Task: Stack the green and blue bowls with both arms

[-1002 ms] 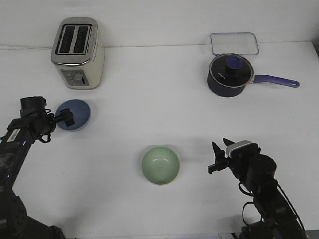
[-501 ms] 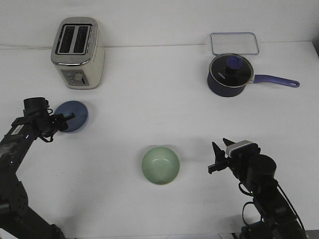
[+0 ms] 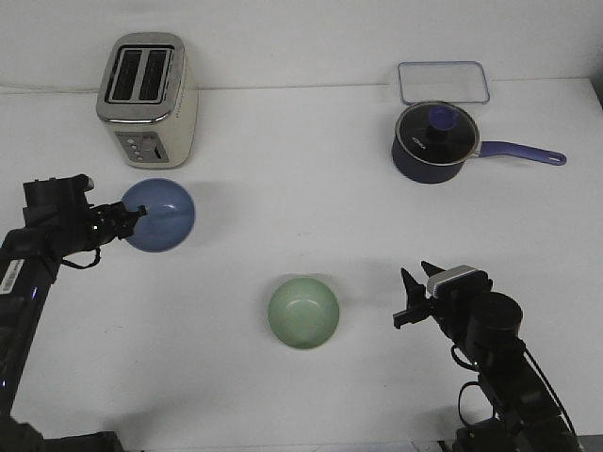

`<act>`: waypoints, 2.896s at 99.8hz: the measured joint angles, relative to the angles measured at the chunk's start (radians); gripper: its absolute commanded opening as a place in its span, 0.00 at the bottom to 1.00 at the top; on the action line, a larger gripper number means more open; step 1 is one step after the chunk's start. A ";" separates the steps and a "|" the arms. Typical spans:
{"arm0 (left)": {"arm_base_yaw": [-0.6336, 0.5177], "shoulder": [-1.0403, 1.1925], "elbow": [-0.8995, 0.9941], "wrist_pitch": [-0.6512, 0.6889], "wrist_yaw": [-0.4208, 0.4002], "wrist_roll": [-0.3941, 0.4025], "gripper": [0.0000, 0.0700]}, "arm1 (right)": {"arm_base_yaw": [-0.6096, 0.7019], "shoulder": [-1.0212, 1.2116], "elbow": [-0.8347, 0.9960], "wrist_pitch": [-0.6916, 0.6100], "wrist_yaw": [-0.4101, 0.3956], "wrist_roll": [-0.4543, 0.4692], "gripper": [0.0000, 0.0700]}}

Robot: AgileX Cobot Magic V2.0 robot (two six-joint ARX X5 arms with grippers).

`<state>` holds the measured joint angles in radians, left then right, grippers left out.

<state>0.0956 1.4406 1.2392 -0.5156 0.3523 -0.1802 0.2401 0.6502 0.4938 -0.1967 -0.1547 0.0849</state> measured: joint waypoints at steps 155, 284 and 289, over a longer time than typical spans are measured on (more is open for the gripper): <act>-0.734 0.130 0.001 -0.009 0.090 0.072 0.73 | 0.000 0.000 0.000 0.000 0.000 0.000 0.39; -0.152 -1.051 -0.884 0.725 -0.383 0.198 0.02 | 0.000 -0.434 -0.092 0.007 0.205 0.016 0.00; -0.152 -1.055 -0.884 0.725 -0.383 0.197 0.02 | 0.000 -0.434 -0.092 0.007 0.205 0.016 0.00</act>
<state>-0.0563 0.3855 0.3553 0.2092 -0.0307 0.0170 0.2401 0.2161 0.4015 -0.1894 0.0505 0.1013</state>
